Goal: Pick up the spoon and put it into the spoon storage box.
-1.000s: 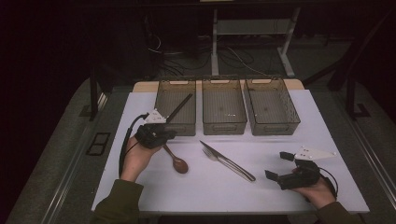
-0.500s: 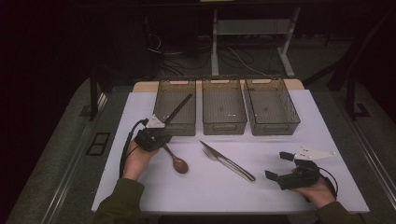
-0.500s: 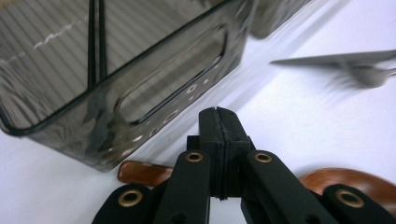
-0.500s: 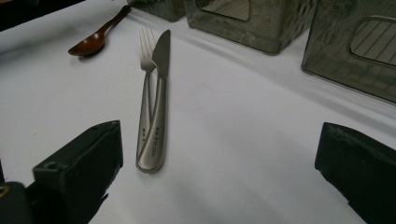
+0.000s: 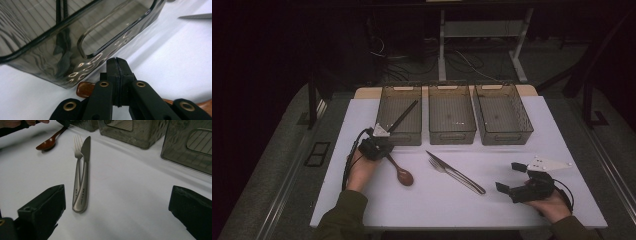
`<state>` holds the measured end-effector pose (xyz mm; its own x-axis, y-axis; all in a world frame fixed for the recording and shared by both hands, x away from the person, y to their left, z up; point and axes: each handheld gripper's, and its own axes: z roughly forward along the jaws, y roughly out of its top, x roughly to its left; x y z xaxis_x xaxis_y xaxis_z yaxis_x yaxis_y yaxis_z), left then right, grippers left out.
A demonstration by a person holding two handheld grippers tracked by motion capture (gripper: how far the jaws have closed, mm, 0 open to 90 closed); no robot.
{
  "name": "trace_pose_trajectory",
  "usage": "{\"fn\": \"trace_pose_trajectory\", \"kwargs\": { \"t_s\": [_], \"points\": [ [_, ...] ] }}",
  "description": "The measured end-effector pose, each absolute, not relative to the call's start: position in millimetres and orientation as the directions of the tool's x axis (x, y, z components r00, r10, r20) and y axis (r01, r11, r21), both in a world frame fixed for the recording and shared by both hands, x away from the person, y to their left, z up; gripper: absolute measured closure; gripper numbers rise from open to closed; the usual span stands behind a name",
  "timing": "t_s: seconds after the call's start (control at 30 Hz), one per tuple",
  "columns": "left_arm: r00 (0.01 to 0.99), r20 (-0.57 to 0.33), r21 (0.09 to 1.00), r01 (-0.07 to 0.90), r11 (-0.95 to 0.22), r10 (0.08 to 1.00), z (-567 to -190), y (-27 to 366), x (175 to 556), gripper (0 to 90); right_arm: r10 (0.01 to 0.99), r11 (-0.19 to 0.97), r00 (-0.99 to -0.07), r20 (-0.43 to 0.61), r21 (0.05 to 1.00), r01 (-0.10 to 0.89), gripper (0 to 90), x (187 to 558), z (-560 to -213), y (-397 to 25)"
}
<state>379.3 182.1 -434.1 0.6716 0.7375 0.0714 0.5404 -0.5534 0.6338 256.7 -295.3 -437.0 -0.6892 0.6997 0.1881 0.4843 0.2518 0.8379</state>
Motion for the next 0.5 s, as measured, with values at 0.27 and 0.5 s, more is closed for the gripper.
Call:
{"fn": "trace_pose_trajectory", "kwargs": {
  "t_s": [0.27,0.5],
  "points": [
    [0.663,0.098,0.61,0.549,-0.572,0.742,-436.6,182.5,380.0,89.2,0.699,0.253,-0.69,0.189,0.837,0.485,1.2,256.4,-437.0,-295.1],
    [0.667,0.107,0.595,0.551,-0.585,0.737,-436.3,183.9,379.3,89.2,0.699,0.252,-0.69,0.189,0.838,0.485,1.2,256.7,-437.0,-295.3]
  ]
}}
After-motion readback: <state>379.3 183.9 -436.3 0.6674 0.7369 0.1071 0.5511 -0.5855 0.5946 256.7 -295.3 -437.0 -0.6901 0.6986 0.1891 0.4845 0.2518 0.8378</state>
